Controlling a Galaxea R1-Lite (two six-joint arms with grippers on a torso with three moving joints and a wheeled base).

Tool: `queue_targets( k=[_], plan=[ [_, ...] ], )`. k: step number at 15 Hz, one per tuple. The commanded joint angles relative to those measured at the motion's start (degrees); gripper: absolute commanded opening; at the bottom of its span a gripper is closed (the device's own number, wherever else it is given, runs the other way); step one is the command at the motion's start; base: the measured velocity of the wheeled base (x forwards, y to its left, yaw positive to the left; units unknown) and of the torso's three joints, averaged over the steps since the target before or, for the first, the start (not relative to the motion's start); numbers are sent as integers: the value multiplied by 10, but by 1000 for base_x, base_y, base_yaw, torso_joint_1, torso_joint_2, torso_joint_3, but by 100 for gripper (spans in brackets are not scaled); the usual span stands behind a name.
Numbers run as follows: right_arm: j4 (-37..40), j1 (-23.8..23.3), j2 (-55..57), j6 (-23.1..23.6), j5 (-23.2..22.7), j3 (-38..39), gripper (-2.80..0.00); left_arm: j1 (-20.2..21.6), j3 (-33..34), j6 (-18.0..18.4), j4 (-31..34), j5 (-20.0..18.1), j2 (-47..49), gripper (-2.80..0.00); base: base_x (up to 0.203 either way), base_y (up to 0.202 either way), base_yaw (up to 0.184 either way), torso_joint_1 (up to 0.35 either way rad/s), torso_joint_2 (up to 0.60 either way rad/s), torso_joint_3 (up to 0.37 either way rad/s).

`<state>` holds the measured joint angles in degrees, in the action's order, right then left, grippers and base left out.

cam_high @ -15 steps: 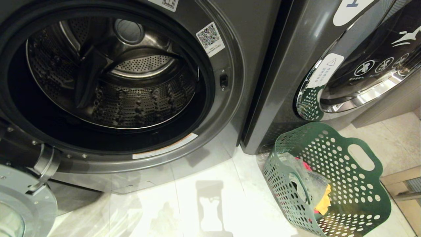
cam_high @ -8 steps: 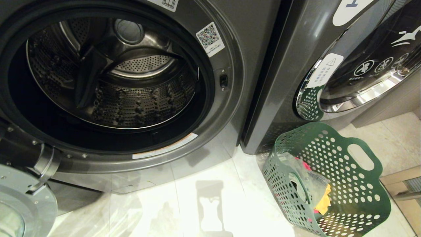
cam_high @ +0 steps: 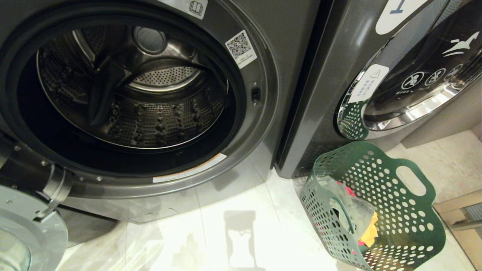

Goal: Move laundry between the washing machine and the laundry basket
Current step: Close the washing machine door with the left hand

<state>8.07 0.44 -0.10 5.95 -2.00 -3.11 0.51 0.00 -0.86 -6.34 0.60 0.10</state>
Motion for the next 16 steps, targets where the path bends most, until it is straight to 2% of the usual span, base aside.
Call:
queue_targets(
  k=[1,16],
  plan=[
    [0,0,1,-1,0,-1,-280,0,23,-5,-1,1,0,-280,0,0,0,-2,2,188],
    [0,0,1,2,0,0,-280,0,23,-4,-1,0,0,-280,0,0,0,2,3,199]
  ],
)
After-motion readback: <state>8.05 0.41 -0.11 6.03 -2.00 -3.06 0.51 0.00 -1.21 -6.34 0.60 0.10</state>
